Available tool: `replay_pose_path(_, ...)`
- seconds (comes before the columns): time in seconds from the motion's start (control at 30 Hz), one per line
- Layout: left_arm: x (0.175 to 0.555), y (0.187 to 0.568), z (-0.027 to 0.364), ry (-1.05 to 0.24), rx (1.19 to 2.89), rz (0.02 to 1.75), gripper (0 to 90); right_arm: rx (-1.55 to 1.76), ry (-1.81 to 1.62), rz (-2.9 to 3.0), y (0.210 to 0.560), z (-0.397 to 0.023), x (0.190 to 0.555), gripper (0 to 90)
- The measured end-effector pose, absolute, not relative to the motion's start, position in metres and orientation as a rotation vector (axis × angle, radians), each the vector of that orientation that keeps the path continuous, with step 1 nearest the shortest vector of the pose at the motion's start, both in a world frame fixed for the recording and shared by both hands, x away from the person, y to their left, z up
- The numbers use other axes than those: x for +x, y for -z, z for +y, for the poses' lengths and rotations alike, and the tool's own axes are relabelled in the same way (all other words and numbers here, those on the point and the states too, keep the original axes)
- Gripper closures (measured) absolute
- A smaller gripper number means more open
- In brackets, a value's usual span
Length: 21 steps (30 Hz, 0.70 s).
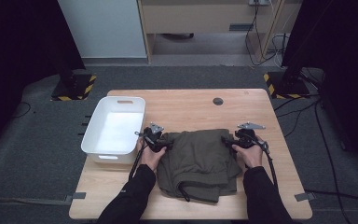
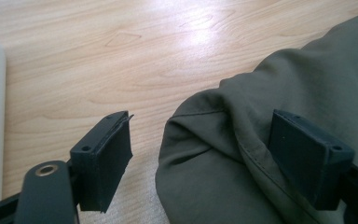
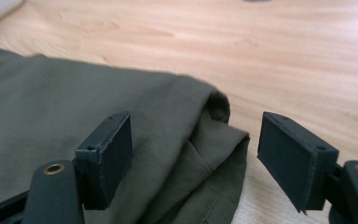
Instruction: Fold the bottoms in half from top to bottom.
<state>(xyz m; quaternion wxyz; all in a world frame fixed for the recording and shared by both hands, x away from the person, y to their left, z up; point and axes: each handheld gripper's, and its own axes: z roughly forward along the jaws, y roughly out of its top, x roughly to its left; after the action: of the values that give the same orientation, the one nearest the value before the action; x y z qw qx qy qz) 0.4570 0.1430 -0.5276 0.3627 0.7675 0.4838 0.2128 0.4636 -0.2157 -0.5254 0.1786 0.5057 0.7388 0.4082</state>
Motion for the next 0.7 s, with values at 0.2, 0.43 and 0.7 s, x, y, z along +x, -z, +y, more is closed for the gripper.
replay_pose_path(0.2, 0.4574, 0.5340, 0.1414, -0.534, 1.976, 1.284, 20.2, 1.454, -1.133, 2.122, 0.5308, -0.2150, 0.4698, 27.6)
replay_pose_path(0.43, 0.4579, 0.5354, 0.1411, -0.523, 1.976, 1.295, 25.5, 1.468, -1.128, 2.132, 0.5360, -0.2148, 0.4709, 37.8)
replay_pose_path(0.7, 0.4557, 0.5328, 0.1364, -0.489, 1.975, 1.274, 51.8, 1.506, -1.145, 2.114, 0.5352, -0.2077, 0.4670, 74.7)
